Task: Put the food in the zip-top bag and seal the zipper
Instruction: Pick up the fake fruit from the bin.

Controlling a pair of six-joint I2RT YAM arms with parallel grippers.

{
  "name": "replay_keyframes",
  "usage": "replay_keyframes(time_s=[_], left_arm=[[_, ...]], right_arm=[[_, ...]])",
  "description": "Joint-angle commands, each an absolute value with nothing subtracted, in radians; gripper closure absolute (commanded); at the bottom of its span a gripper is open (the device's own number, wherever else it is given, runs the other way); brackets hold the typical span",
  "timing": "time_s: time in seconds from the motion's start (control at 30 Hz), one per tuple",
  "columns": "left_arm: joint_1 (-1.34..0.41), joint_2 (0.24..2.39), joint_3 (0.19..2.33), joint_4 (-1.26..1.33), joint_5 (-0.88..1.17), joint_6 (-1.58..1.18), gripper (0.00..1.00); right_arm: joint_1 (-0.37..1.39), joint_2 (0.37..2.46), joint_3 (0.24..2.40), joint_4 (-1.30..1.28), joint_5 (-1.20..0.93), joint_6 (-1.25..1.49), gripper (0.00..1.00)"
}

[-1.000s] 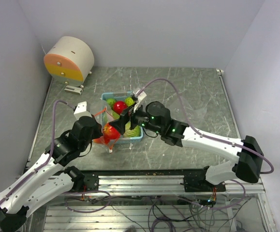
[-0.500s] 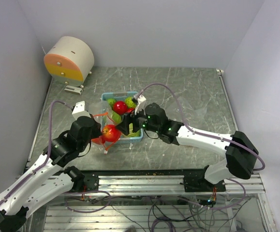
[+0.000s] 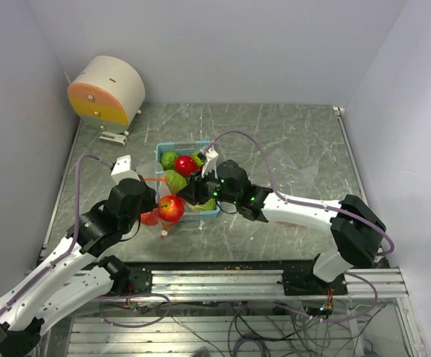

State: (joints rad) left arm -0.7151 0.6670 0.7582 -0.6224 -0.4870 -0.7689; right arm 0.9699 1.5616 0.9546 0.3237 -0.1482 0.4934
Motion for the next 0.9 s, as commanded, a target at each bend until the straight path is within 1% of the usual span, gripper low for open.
replay_keyframes(time_s=[0.0, 0.13, 0.27, 0.37, 0.53, 0.67, 0.87], left_arm=[[-0.719, 0.675, 0.769, -0.566, -0.479, -0.785, 0.93], [-0.719, 0.683, 0.764, -0.561, -0.484, -0.785, 0.93], [-0.719, 0.713, 0.747, -0.563, -0.51, -0.785, 0.93], [-0.719, 0.759, 0.765, -0.594, -0.548, -0.785, 0.93], [-0.718, 0.81, 0.842, -0.716, -0.646, -0.765, 0.93], [-0.716, 0.798, 0.901, -0.795, -0.688, -0.747, 0.93], [-0.715, 0.752, 1.016, -0.914, -0.75, -0.716, 0.93]], right_arm=[[0.969, 1.579, 0.994, 0.364, -0.114, 0.493, 0.76], [0.968, 1.585, 1.046, 0.351, -0.095, 0.478, 1.0], [0.965, 1.576, 1.087, 0.314, -0.067, 0.462, 1.0], [0.964, 1.578, 1.164, 0.18, -0.044, 0.425, 1.0], [0.942, 1.561, 1.26, -0.037, 0.011, 0.356, 1.0], [0.892, 1.553, 1.301, -0.152, 0.011, 0.311, 1.0], [0.855, 1.559, 1.373, -0.245, -0.013, 0.241, 1.0]])
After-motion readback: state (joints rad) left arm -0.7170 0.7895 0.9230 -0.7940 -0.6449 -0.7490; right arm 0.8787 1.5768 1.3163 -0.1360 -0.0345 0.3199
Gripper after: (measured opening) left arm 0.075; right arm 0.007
